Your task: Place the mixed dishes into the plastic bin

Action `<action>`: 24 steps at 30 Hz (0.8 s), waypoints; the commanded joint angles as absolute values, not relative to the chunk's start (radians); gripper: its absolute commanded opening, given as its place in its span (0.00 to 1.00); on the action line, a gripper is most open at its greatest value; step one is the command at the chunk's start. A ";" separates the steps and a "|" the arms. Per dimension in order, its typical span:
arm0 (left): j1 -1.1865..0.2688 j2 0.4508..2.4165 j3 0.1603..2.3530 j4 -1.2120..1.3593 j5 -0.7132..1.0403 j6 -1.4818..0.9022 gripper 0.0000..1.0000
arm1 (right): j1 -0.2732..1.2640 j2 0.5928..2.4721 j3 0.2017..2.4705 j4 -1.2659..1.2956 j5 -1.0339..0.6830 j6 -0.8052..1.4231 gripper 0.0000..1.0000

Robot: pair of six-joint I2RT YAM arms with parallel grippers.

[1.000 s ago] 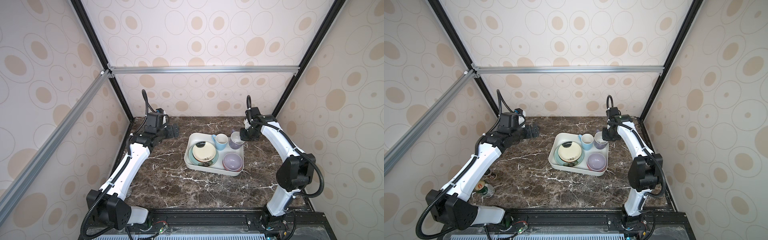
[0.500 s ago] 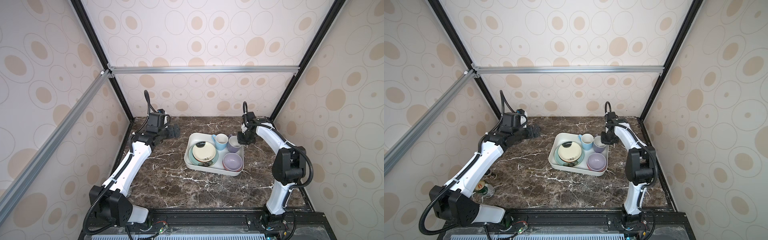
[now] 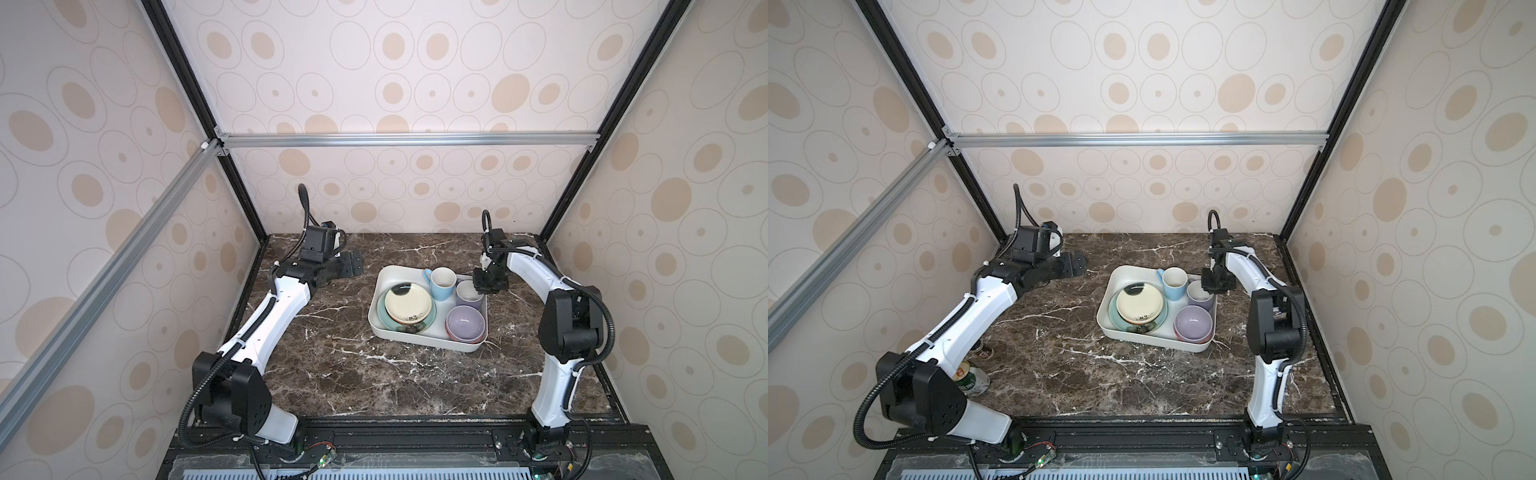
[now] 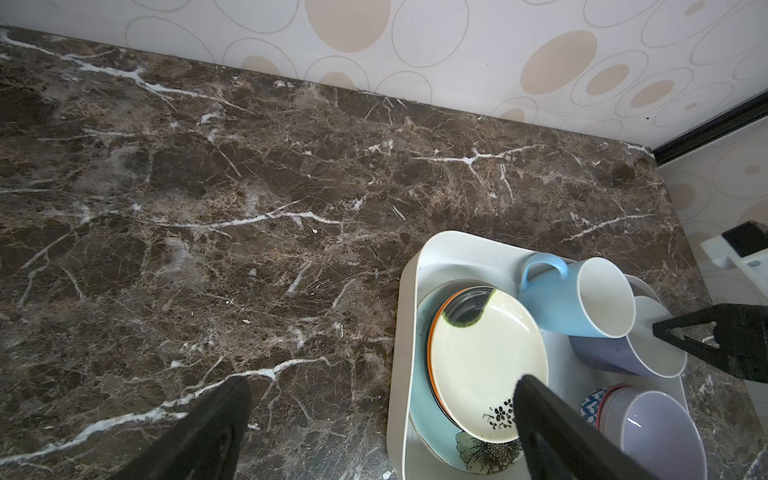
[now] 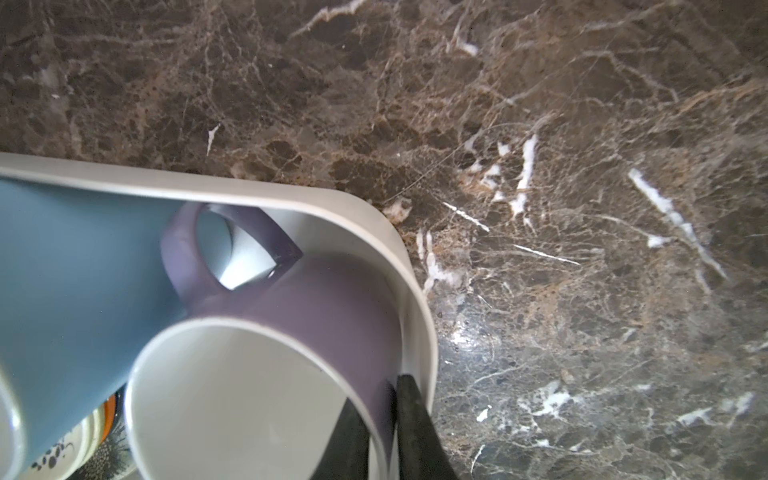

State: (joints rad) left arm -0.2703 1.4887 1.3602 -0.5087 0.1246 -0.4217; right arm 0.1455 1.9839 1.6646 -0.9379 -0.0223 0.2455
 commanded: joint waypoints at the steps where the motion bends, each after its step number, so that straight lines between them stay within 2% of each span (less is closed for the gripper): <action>1: -0.274 1.491 1.384 -0.489 0.132 -0.399 0.99 | 0.139 1.987 1.695 -0.921 -0.011 0.250 0.22; 5: -0.274 1.490 1.382 -0.488 0.129 -0.396 0.99 | 0.138 1.970 1.694 -0.922 -0.008 0.250 0.40; 12: -0.274 1.457 1.357 -0.484 0.122 -0.392 0.99 | 0.139 1.873 1.693 -0.928 -0.007 0.242 0.61; 19: -0.275 1.397 1.254 -0.446 0.169 -0.396 0.99 | 0.139 1.736 1.651 -0.945 0.003 0.245 0.65; 24: -0.295 1.422 1.147 -0.388 0.207 -0.405 0.97 | 0.139 1.640 1.510 -0.923 0.015 0.268 0.68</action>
State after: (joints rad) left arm -0.2783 1.4025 1.1835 -0.4294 0.1749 -0.4149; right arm 0.1406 1.6684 1.5917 -0.8997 -0.0048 0.2520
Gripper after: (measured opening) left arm 0.982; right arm 0.678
